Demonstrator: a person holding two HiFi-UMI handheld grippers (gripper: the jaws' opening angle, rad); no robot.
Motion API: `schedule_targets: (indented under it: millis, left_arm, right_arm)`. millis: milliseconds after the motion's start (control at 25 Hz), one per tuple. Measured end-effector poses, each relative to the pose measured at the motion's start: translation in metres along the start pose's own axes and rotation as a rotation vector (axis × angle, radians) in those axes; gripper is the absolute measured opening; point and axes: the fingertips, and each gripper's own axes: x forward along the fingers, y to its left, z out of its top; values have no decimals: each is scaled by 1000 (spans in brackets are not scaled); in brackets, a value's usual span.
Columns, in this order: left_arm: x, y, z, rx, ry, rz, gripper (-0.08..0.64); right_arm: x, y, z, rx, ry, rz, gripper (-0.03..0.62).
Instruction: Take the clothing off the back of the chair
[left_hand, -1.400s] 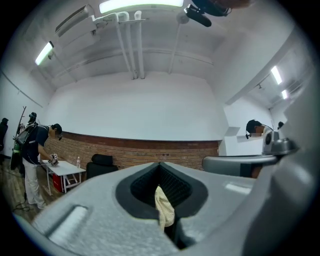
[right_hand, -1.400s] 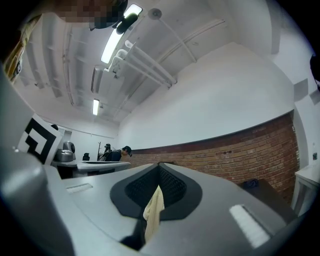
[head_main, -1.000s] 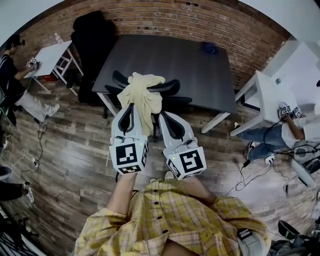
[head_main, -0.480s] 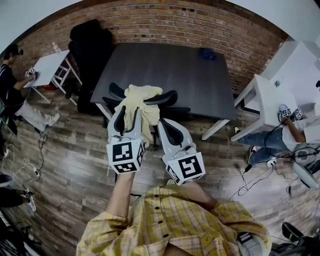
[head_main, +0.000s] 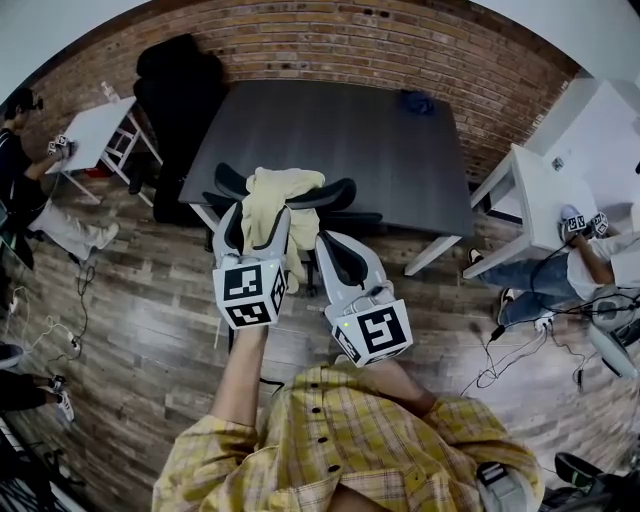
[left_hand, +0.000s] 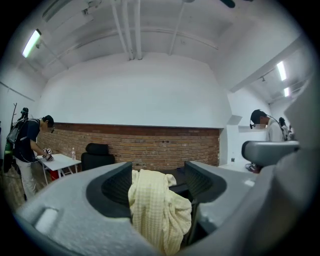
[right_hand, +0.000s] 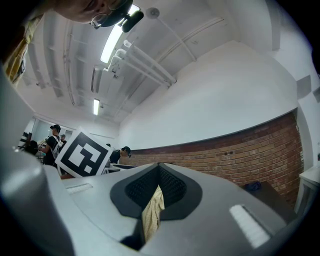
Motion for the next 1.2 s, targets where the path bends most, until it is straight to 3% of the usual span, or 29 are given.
schedule_targets:
  millis: [320,840,1200]
  left_arm:
    - [24,15,-18,-10,63,-11,362]
    - [55,19,-54,18,179,-14,356]
    - [50,24,-53,-7,168,48,197]
  right_arm:
    - [9,-7,-3,-1,2,-6,-2]
    - [14,-17,-8,2,12,-3,-2]
    - [14,-16,-15,7,34,14,-2]
